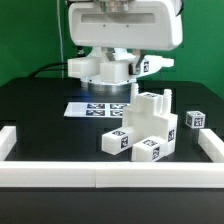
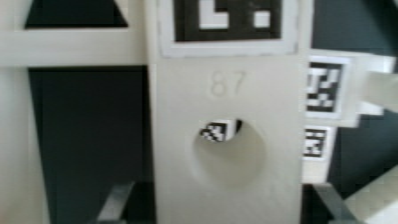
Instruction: Assemble chair
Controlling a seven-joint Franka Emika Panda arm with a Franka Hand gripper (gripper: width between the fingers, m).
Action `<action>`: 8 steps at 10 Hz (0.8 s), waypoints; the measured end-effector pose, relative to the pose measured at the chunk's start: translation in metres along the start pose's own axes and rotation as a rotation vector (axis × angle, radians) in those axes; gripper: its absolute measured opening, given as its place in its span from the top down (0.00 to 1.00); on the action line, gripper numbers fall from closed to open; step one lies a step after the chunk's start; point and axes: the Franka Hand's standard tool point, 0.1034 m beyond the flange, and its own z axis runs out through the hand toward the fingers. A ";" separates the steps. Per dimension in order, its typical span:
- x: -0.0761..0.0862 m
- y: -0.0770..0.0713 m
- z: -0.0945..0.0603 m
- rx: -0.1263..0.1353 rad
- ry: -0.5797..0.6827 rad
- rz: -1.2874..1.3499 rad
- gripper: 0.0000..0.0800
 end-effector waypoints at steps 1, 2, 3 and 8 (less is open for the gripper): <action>0.000 0.001 0.001 -0.002 -0.002 -0.001 0.64; -0.001 0.001 0.002 -0.002 -0.002 -0.001 0.64; -0.001 0.001 0.002 -0.002 -0.003 -0.001 0.64; 0.015 -0.034 -0.005 0.002 0.009 -0.022 0.64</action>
Offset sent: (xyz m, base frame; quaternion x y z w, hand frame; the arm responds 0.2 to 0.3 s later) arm 0.0000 0.0000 0.0000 0.0000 0.0000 0.0000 1.0000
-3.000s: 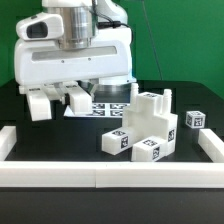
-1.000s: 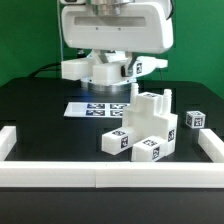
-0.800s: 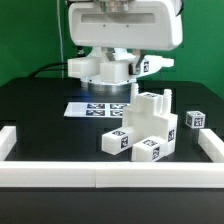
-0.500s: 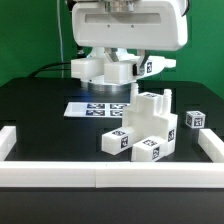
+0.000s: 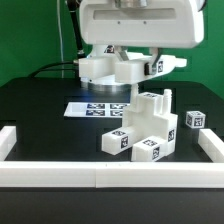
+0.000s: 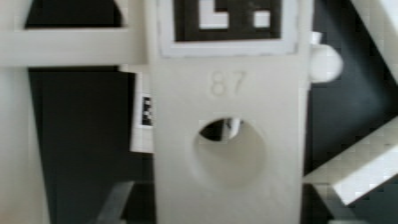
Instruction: Assemble chair
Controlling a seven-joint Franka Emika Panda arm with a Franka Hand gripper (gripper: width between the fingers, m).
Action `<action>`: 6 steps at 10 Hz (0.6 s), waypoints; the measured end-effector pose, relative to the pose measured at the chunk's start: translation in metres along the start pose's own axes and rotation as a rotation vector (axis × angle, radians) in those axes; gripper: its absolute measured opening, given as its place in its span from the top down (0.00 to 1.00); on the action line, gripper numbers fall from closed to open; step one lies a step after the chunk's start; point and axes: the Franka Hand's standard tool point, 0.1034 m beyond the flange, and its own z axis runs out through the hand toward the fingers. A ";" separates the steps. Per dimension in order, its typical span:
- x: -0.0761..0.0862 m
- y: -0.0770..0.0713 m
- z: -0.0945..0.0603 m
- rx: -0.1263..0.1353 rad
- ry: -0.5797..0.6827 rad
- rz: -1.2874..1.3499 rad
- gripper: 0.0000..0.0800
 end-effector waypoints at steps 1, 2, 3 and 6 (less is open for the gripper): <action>0.000 -0.001 0.001 0.000 0.003 -0.003 0.64; 0.000 -0.001 0.002 -0.001 0.002 0.011 0.64; 0.000 0.000 0.002 -0.002 0.001 0.015 0.64; -0.003 -0.002 0.008 -0.009 -0.005 0.169 0.64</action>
Offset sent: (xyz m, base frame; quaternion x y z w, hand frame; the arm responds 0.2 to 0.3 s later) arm 0.0000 0.0000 0.0000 0.0000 0.0000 0.0650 0.9979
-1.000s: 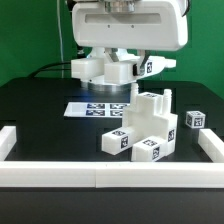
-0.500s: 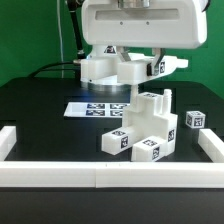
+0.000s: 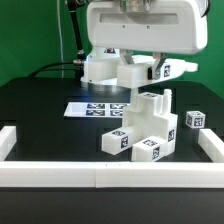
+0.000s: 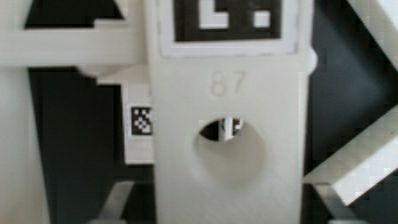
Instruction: Assemble chair
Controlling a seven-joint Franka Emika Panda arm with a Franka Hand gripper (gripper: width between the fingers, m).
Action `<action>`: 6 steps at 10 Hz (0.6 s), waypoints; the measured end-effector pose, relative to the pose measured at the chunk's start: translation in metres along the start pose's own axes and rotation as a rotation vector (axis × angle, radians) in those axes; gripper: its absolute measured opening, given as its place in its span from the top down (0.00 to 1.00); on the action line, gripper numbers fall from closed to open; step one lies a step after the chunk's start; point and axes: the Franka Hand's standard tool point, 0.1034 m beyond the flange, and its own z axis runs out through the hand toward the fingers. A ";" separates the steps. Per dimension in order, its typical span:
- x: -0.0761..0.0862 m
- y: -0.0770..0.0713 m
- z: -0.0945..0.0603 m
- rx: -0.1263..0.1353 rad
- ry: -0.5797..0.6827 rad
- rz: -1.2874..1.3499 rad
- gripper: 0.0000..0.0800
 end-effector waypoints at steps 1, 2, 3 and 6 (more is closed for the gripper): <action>0.000 0.000 0.001 -0.002 0.000 -0.001 0.64; 0.000 -0.001 0.002 -0.003 -0.001 -0.003 0.64; -0.003 -0.004 0.004 -0.005 -0.002 -0.009 0.64; -0.010 -0.011 0.005 -0.007 -0.004 -0.026 0.64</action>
Offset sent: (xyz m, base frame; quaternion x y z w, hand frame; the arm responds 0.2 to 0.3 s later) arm 0.0068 0.0128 0.0010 -0.0022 0.0014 0.0026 1.0000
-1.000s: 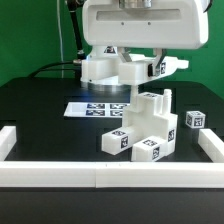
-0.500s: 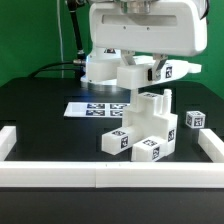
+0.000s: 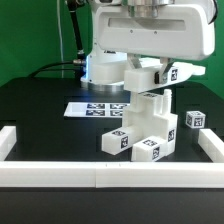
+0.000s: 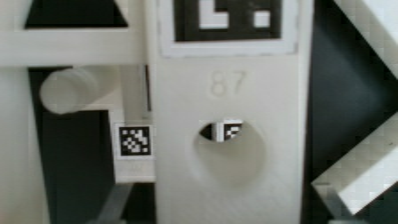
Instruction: Assemble chair
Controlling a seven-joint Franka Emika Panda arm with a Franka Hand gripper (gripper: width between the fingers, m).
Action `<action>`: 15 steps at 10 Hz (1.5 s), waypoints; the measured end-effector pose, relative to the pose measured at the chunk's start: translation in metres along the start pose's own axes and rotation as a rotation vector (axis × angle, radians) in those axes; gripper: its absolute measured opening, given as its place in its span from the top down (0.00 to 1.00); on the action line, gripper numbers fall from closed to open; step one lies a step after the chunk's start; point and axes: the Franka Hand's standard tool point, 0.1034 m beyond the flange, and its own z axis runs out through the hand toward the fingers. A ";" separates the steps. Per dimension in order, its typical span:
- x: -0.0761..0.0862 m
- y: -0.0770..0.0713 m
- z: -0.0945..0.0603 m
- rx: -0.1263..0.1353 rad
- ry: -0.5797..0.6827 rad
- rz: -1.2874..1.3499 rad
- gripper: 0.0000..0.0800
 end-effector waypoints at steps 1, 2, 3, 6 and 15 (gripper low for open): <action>-0.001 -0.002 0.000 0.000 0.000 -0.004 0.64; -0.001 -0.003 0.001 -0.001 0.000 -0.008 0.64; -0.001 -0.004 0.002 -0.003 0.000 -0.010 0.64; -0.001 -0.003 0.004 -0.006 -0.002 -0.009 0.64; 0.001 -0.019 0.007 0.002 0.019 -0.027 0.64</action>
Offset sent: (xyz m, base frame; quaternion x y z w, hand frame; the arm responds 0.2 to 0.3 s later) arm 0.0000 0.0000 0.0000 0.0000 0.0000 0.0000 1.0000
